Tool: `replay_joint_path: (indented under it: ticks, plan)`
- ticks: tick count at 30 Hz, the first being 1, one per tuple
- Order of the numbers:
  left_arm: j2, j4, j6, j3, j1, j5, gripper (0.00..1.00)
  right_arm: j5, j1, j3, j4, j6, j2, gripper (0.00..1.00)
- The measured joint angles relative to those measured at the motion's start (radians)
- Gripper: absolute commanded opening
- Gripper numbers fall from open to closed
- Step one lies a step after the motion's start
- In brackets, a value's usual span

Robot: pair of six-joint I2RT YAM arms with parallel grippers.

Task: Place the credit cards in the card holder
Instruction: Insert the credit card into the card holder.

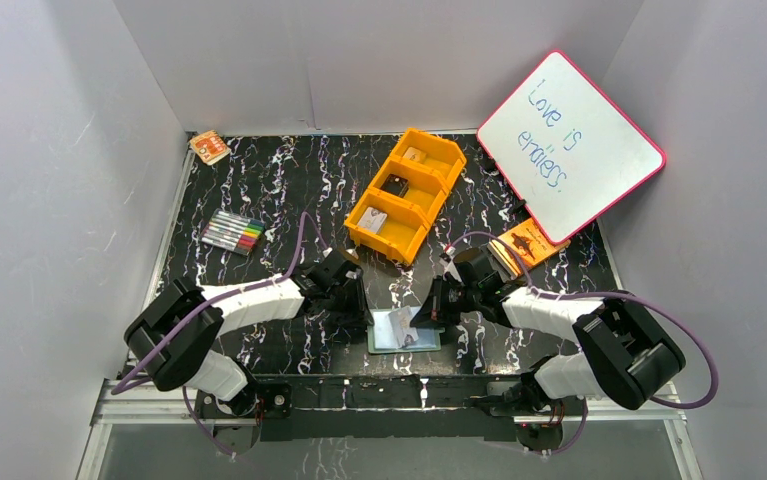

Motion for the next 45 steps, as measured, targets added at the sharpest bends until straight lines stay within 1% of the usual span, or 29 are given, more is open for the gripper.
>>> replay_joint_path:
  ticks: [6,11,17,22,33,45]
  plan:
    - [-0.022,-0.043,0.008,0.000,0.000,-0.015,0.27,0.021,0.006,-0.016,0.034,0.022,0.001,0.00]
    - [-0.060,-0.090,0.015,0.000,0.000,-0.036,0.28,0.030,0.010,-0.020,0.041,0.027,0.006,0.00]
    - [-0.100,-0.106,0.020,-0.011,0.000,-0.054,0.24,0.043,0.012,-0.020,0.041,0.040,0.007,0.00]
    - [-0.088,-0.105,0.019,-0.038,0.000,-0.054,0.23,0.060,0.019,-0.020,0.042,0.051,0.007,0.00]
    - [-0.060,-0.053,0.020,-0.039,0.000,-0.020,0.18,0.087,0.040,-0.035,0.085,0.106,0.015,0.00]
    - [-0.045,-0.010,0.020,-0.047,0.000,0.005,0.15,0.082,0.043,-0.071,0.143,0.198,0.005,0.00]
